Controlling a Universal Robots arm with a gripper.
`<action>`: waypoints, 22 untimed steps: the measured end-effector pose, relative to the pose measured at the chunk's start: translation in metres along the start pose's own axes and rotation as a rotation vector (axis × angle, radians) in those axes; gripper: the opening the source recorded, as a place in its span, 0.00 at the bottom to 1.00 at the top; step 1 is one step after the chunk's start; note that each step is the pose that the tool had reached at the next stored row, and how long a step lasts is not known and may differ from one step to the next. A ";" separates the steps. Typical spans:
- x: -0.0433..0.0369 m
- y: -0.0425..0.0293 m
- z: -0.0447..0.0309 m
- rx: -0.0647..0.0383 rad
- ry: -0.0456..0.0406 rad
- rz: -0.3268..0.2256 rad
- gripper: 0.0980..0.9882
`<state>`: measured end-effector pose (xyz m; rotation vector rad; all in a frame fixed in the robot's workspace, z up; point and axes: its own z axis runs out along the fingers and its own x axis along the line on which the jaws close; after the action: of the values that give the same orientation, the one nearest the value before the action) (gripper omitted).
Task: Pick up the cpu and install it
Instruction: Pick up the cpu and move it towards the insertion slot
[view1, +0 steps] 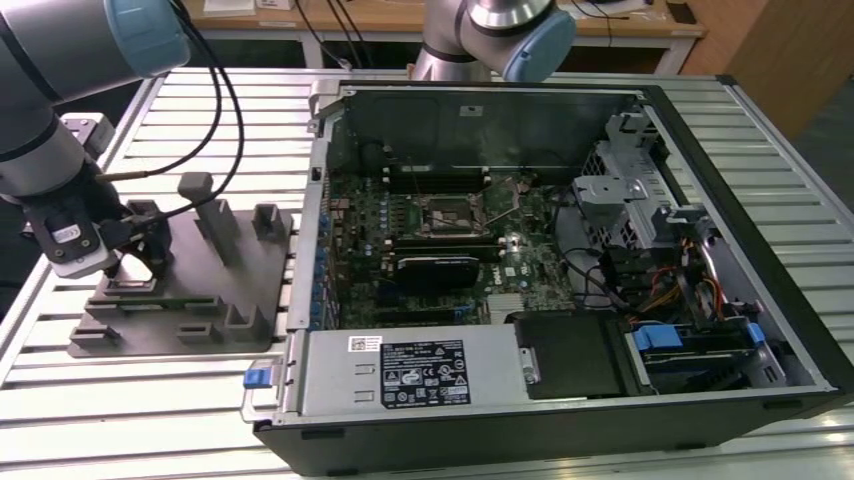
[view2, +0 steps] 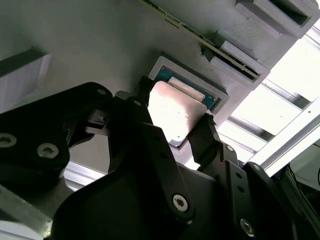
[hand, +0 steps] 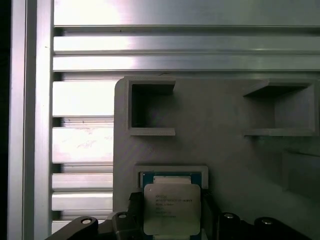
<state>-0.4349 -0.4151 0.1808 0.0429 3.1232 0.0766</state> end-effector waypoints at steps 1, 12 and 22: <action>0.0000 0.0000 0.0000 0.000 0.0001 0.000 0.54; -0.0001 0.0003 -0.0054 0.000 -0.0001 0.000 0.50; -0.0004 0.0014 -0.0282 0.000 0.0000 0.000 0.50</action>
<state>-0.4349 -0.4151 0.2091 0.0429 3.1233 0.0766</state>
